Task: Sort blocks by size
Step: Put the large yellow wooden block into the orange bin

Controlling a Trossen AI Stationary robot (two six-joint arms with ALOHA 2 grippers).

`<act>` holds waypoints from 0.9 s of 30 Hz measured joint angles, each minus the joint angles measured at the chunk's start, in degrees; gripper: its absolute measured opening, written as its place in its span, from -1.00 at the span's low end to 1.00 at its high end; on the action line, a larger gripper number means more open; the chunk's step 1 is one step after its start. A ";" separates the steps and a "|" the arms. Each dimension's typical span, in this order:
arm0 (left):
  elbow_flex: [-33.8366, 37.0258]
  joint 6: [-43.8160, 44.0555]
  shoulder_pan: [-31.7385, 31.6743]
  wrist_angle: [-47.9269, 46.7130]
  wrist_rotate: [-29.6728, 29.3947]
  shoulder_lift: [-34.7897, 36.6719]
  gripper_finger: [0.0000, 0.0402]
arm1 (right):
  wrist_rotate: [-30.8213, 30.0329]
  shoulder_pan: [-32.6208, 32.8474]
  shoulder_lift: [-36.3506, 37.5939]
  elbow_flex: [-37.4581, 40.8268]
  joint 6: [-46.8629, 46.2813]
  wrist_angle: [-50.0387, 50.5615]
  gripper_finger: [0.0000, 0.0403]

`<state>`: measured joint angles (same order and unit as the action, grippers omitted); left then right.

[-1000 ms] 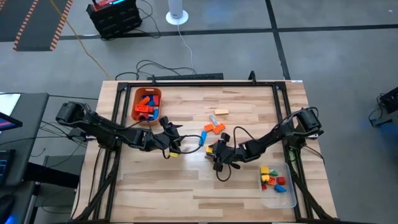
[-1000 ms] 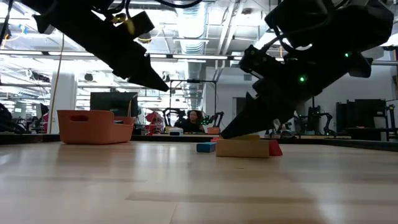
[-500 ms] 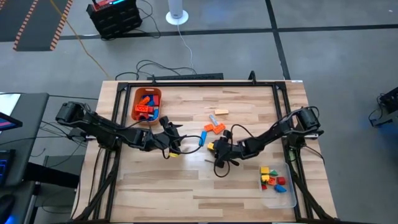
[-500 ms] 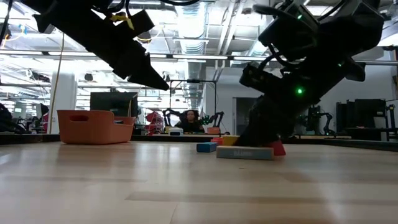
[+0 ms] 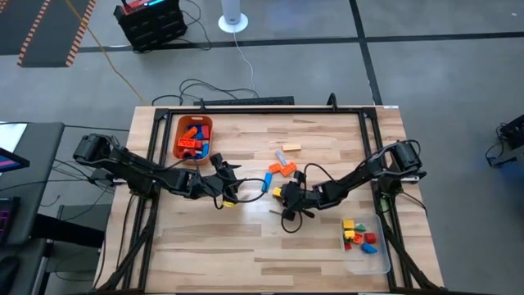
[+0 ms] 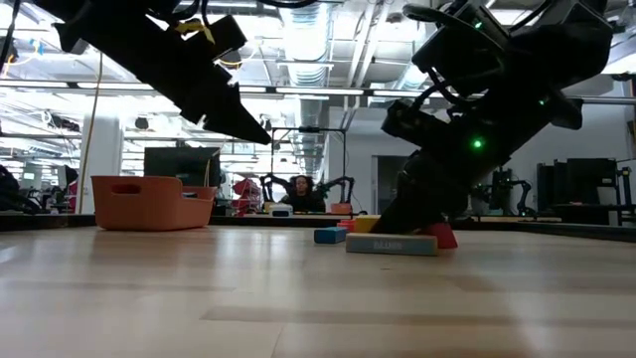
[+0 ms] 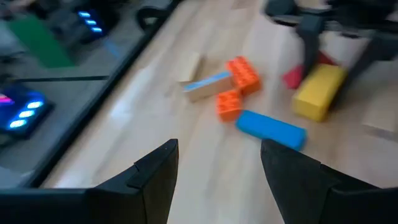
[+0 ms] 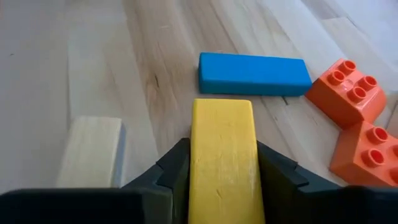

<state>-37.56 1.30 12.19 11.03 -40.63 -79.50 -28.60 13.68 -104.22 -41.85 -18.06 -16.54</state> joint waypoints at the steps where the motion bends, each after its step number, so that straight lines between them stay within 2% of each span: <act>1: 0.00 0.00 -0.01 0.04 1.57 0.00 0.12 | -0.18 -0.01 0.00 0.00 0.09 -0.17 -0.22; 7: 0.00 -3.42 0.01 1.06 18.74 -0.02 0.12 | -5.54 1.57 1.96 0.01 4.74 -6.19 -0.22; 9: 0.00 -4.10 0.01 2.92 22.15 -0.02 0.12 | -5.83 2.52 2.44 0.00 7.85 -9.93 -0.22; 13: -0.04 -5.14 0.01 6.48 22.81 -0.02 0.12 | -5.85 4.14 2.59 -0.03 11.48 -16.29 -0.20; 17: -0.04 -5.16 0.01 6.36 22.83 -0.02 0.12 | -6.82 5.25 3.17 -0.03 12.13 -15.55 -0.20; 22: -0.04 -5.16 0.01 6.71 22.83 -0.02 0.12 | -7.17 5.89 7.50 -0.04 13.77 -16.21 -0.20; 27: -0.04 -3.59 0.01 8.08 22.89 -0.02 0.12 | -3.87 5.94 8.93 -0.04 14.14 -20.30 -0.20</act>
<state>-37.60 -2.29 12.21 19.11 -17.74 -79.53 -32.47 19.62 -95.30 -41.89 -3.92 -36.83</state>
